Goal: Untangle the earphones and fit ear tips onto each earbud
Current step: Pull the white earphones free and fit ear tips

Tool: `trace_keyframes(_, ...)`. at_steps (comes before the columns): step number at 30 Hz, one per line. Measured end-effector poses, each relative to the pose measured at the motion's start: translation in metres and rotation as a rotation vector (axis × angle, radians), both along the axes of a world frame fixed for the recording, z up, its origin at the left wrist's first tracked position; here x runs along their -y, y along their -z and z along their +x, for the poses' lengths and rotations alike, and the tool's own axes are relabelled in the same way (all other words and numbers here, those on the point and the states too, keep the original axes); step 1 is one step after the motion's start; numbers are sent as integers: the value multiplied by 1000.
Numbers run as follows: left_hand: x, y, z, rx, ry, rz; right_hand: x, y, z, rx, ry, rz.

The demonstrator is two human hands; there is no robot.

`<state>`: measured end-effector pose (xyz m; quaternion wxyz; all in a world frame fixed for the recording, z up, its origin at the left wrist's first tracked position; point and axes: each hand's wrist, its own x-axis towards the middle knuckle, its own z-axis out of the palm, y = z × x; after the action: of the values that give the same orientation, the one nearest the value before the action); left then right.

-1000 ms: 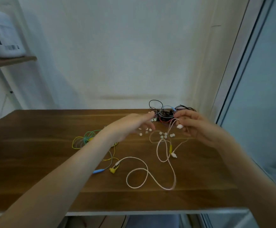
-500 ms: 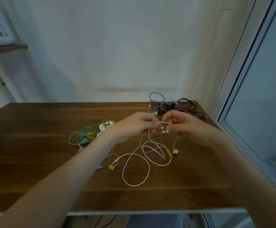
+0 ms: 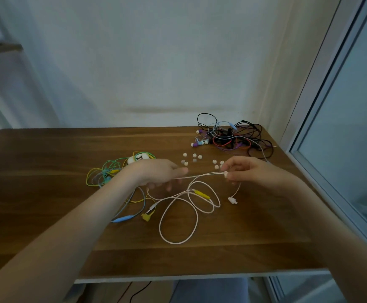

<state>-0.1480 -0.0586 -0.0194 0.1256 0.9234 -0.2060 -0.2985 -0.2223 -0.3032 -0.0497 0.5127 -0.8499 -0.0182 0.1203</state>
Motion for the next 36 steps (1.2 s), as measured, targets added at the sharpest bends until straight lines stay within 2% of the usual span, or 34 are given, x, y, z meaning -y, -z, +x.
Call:
trace_keyframes(3, -4, -1, 4, 59, 101, 110, 6, 5, 2, -30, 14, -24)
trace_keyframes(6, 3, -1, 4, 96, 116, 184, 8, 8, 4, -56, 36, -56)
trace_keyframes(10, 23, 2, -2, 465, 69, 359, 6, 9, 4, -21, 100, -207)
trace_keyframes(13, 39, 1, -6, 535, 125, 191, 4, 6, -1, -98, 33, -361)
trace_keyframes(16, 51, 1, -8, 450, 182, -90, 1, 9, -5, -195, -61, -515)
trace_keyframes(20, 60, 13, -4, 353, 297, -324, -3, 14, -4, -113, -31, -594)
trace_keyframes(24, 66, 23, -6, 472, 403, -492, -4, 11, -2, -26, 20, -446)
trace_keyframes(28, 64, 28, -6, 529, 614, -528, -8, 4, 1, 30, 98, 103)
trace_keyframes(31, 63, 29, -6, 456, 524, -615, -13, 3, 7, 17, 100, 332)
trace_keyframes(33, 62, 32, -3, 489, 459, -679, -15, 5, 13, -3, 114, 435)
trace_keyframes(36, 59, 40, 4, 538, 364, -746, -12, 7, 21, -39, 77, 476)
